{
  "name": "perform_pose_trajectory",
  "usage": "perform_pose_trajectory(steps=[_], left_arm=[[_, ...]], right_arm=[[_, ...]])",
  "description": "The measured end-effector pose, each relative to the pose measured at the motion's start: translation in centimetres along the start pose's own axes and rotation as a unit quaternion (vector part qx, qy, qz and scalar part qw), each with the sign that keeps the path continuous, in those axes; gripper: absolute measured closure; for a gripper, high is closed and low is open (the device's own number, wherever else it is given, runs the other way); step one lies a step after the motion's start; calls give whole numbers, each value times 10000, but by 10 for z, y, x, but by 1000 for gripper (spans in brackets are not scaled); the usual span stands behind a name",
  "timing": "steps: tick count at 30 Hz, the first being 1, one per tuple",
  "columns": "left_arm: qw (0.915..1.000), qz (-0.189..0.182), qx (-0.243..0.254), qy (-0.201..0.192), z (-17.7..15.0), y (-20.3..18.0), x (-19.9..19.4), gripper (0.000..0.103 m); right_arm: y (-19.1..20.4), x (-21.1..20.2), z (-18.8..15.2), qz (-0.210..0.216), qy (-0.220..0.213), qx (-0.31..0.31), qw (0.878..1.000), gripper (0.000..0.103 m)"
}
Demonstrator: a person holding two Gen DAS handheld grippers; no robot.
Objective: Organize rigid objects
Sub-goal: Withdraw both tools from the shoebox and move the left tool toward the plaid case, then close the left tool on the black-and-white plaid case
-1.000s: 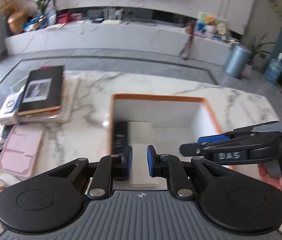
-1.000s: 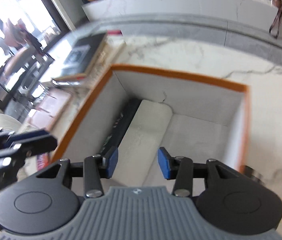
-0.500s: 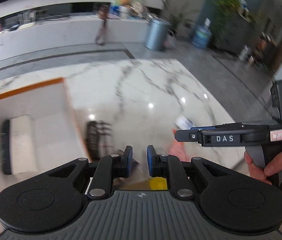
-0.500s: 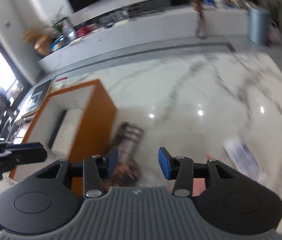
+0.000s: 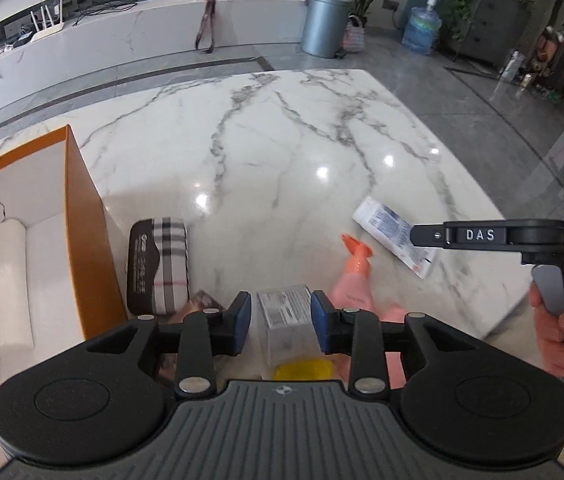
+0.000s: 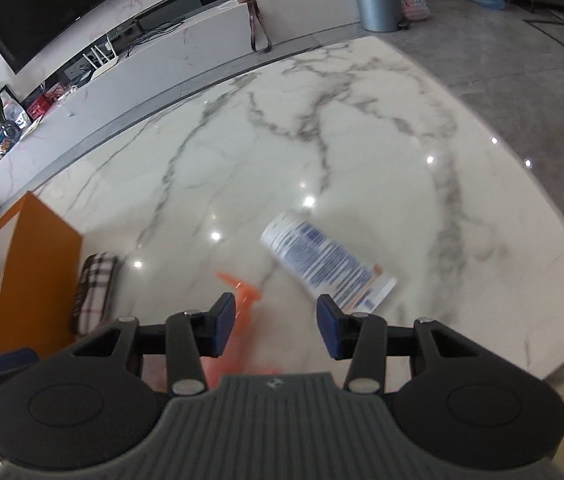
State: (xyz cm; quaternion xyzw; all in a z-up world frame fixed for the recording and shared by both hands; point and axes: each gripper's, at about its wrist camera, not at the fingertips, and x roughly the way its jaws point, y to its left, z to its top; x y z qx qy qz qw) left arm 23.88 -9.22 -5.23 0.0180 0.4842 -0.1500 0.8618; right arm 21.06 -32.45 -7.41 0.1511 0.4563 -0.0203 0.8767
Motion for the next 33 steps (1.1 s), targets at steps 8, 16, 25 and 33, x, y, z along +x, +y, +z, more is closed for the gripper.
perform_pose_trajectory(steps=[8,16,25,33], left_arm=[[9983,457,-267,262,17,15,34,61],[9842,1563,-2,837,31,34,74,58],[9652,2159,397,1420,40,37,120,50],[9628,2157,511,1545,35,41,130,49]], right_arm=[[3,41,14,-366,230,-637,9970,56],[13,43,13,167,-81,-790,9967,56],[56,62,10,765,-123,-1172,9901,57],[61,70,9,945,-109,-1136,9890,56]])
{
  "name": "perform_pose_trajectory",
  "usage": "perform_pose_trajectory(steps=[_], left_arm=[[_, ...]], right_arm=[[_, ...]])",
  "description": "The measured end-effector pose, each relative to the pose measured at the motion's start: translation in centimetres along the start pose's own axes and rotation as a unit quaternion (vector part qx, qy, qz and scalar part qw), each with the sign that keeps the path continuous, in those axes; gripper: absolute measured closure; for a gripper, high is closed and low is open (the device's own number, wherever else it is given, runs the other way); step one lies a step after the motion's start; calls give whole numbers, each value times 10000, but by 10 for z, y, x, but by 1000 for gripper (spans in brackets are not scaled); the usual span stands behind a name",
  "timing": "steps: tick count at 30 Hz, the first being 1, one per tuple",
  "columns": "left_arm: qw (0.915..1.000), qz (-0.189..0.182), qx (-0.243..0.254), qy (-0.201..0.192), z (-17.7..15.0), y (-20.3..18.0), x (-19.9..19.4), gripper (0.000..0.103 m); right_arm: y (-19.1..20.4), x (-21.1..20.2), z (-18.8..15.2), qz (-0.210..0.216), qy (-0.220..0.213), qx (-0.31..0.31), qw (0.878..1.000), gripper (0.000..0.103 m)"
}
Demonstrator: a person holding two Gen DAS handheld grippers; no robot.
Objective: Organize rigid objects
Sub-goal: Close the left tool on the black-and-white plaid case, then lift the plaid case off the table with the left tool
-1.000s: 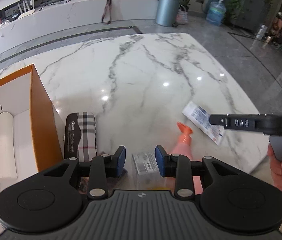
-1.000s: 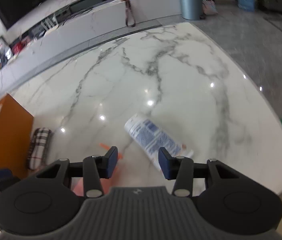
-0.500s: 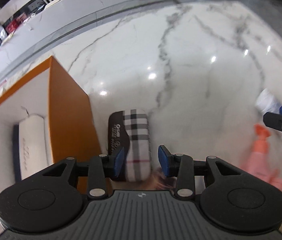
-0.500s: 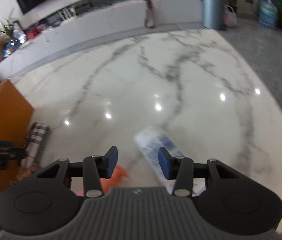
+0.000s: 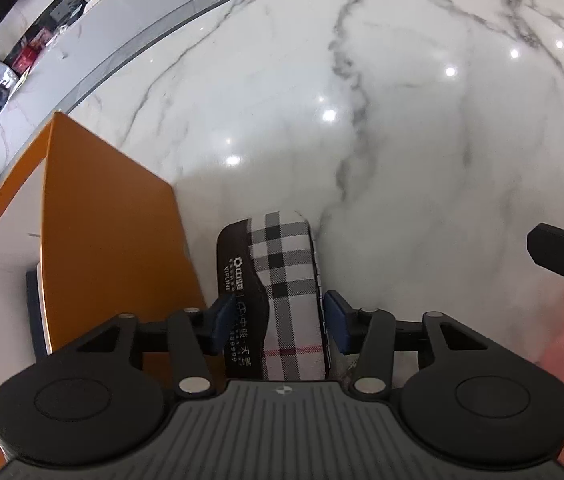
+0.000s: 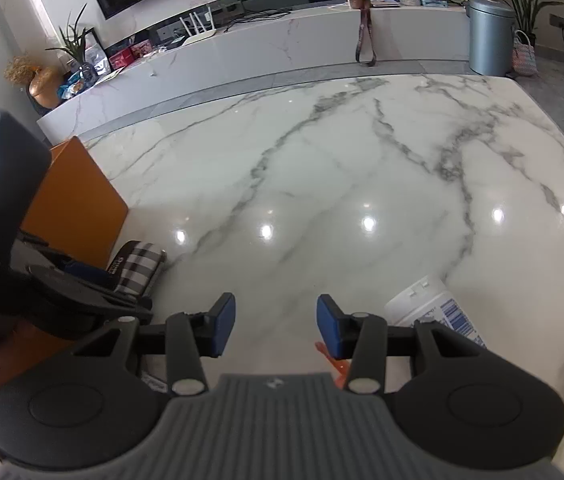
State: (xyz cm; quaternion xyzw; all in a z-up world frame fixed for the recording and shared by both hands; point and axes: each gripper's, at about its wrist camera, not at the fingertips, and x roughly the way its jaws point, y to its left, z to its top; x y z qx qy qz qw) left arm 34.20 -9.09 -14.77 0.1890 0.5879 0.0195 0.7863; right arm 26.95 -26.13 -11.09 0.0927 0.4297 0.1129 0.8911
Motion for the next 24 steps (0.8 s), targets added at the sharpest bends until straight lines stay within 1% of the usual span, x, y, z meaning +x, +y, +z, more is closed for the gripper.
perform_pose_trajectory(steps=[3,4,7,10,12,13,14,16,17,19,21,24], left_arm=[[10000,-52,49,-9,-2,1,-2,53],[10000,-64,68,-32,-3,1,-4,59],[9997,-79,150,-176,-4,1,-18,72],[9995,-161,220,-182,-5,5,-28,80],[9992,-255,216,-239,-7,9,-36,84],[9988,-361,192,-264,-6,9,-39,85],[9981,-536,121,-284,2,11,-39,85],[9951,-923,18,-345,3,14,-46,87],[9941,-1022,19,-366,4,12,-50,87],[9931,-1082,151,-436,4,5,-55,88],[9928,-1094,195,-439,8,2,-50,88],[9938,-990,159,-474,16,9,-45,89]], right_arm=[[-4,3,-1,73,42,125,9999,56],[-4,5,-1,80,61,113,9999,56],[-4,6,-4,60,80,77,9999,56],[-6,4,-4,124,60,165,9998,56],[-5,2,-4,143,38,161,9998,57],[-4,1,-4,152,26,142,9998,57],[-4,1,-4,166,16,125,9998,57],[-3,0,-4,227,9,105,9997,57],[-2,0,-4,259,11,96,9996,57],[-2,0,-5,337,18,99,9994,57],[-2,2,-5,404,73,111,9991,58],[-3,6,-6,461,179,140,9987,71]])
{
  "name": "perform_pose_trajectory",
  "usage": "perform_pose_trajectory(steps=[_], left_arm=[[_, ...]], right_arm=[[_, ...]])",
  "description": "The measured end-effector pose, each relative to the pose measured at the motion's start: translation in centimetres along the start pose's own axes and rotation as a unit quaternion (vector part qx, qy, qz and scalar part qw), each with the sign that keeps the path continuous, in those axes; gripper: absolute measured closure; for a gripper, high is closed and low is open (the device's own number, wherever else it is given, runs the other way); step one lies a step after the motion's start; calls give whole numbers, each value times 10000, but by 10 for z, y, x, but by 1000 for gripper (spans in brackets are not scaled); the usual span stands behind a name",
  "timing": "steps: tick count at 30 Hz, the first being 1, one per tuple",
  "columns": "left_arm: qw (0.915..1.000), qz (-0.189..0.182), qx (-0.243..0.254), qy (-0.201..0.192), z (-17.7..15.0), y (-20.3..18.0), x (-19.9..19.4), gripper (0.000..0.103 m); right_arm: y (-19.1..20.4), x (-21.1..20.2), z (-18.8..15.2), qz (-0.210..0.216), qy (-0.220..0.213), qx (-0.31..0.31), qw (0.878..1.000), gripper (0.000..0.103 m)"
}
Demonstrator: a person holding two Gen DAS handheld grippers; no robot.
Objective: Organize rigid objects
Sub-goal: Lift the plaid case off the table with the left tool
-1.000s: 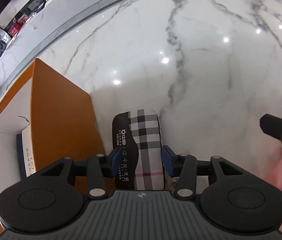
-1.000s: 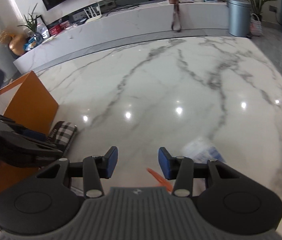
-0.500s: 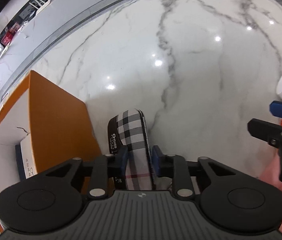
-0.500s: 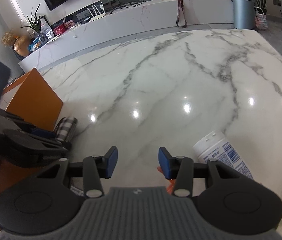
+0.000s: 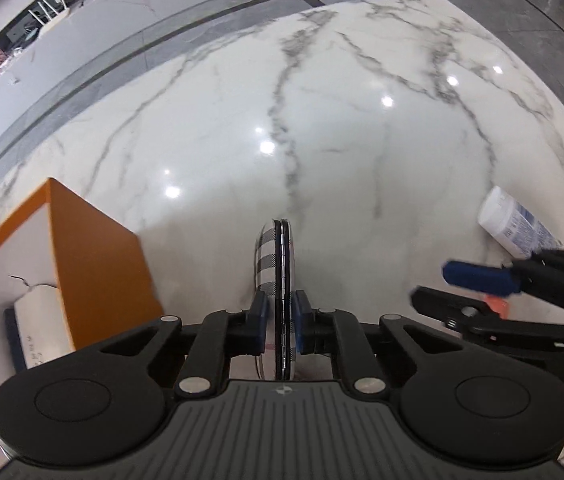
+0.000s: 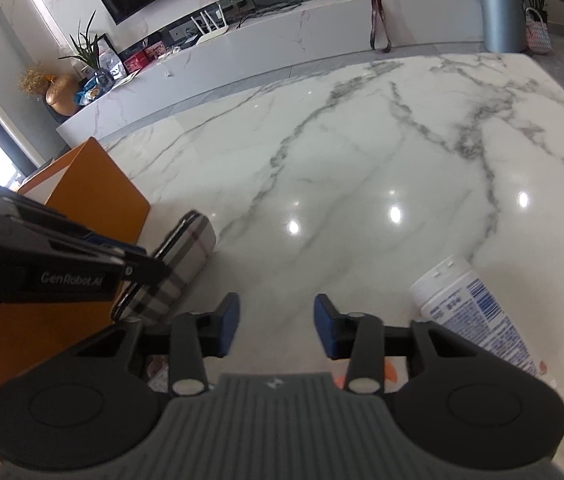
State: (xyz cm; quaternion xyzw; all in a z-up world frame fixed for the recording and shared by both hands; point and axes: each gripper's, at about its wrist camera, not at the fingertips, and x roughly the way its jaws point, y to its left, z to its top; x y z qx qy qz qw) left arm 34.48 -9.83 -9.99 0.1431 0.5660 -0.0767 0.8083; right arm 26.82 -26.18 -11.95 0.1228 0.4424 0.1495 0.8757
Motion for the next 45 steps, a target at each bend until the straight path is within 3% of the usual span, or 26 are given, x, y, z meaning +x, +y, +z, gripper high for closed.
perform_pose_trajectory(steps=[8,10,13,17,20,23,25,28,30,39,42,45], left_arm=[[9998,-62,76,144,1,11,2,89],[9997,-182,74,129,1,12,0,100],[9998,-134,104,84,1,14,-2,101],[9998,-169,62,63,1,19,-1,100],[9997,33,254,-4,3,19,1,73],[9994,-47,346,67,4,18,11,60],[9991,-93,404,131,3,15,20,41],[9981,-49,596,118,0,9,29,27],[9973,86,713,165,-1,4,35,25],[9983,21,517,272,1,5,58,21],[9990,-28,400,194,0,6,56,30],[9992,54,370,146,0,2,53,32]], right_arm=[[-1,4,-2,57,88,50,9999,72],[1,4,-2,87,80,11,9999,72],[1,7,0,205,120,115,9997,72],[11,20,16,452,246,187,9985,82],[27,37,28,401,326,-148,9986,83],[26,45,34,338,396,13,9986,83],[22,45,33,136,345,-24,9993,83],[9,41,37,-3,271,90,9996,82],[1,37,39,47,210,232,9995,81],[2,42,38,184,278,160,9993,74],[0,45,39,165,272,242,9992,73],[-3,48,39,166,331,336,9987,72]])
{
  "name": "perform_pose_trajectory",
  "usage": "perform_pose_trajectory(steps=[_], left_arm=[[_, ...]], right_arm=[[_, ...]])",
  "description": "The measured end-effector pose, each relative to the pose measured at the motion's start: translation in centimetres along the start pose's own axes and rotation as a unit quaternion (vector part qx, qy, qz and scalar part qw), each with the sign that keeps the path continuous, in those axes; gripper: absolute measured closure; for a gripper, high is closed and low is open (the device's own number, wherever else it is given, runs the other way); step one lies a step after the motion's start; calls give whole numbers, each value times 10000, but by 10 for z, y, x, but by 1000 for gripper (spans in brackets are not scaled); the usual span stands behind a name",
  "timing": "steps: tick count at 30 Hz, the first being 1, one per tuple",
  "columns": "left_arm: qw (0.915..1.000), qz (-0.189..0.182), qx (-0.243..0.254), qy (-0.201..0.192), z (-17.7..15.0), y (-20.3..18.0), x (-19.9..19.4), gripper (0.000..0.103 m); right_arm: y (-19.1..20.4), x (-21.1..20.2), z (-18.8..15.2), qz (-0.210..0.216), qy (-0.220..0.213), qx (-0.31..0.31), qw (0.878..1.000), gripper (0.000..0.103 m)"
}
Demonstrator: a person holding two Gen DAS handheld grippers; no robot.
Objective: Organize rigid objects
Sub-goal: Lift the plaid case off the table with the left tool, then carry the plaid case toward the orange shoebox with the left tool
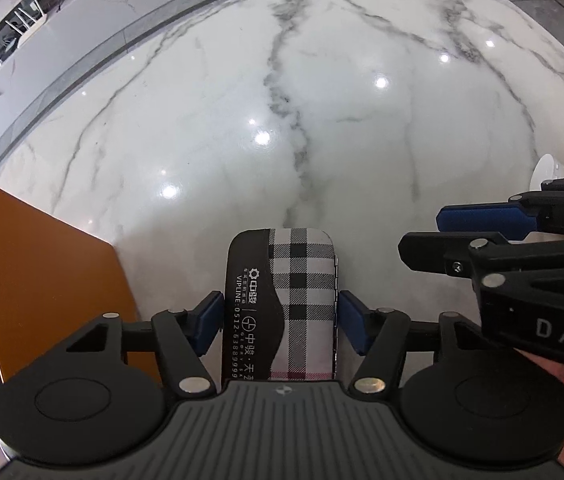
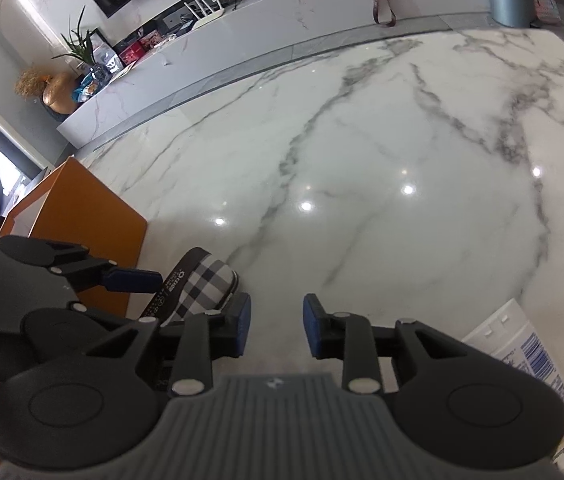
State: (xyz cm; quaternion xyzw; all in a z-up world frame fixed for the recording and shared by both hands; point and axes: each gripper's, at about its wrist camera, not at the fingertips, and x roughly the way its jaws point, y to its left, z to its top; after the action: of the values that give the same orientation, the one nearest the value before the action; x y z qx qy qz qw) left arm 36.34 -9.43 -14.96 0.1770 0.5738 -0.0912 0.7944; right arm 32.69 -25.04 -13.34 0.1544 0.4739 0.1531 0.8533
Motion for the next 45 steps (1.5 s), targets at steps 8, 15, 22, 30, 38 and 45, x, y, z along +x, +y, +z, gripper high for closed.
perform_pose_trajectory(steps=[8,15,22,30,38,45], left_arm=[[9980,-5,-560,-307,-6,6,-27,33],[9945,-180,-731,-728,-8,16,-79,91],[9958,-253,-524,-713,-20,16,-84,78],[9976,-87,139,-678,-19,3,-58,34],[9807,163,1886,-497,-4,-8,-25,30],[9507,-67,3092,-233,2,-8,-3,15]], right_arm=[[-5,-8,-3,-176,-185,-107,9996,66],[-3,-26,-11,-54,-427,-248,9988,65],[5,-40,-15,-129,-455,-220,9986,63],[-7,-38,-13,-423,-356,199,9983,64],[3,-22,-10,-189,-291,-46,9994,64],[4,0,-4,-139,-116,-193,9996,72]])
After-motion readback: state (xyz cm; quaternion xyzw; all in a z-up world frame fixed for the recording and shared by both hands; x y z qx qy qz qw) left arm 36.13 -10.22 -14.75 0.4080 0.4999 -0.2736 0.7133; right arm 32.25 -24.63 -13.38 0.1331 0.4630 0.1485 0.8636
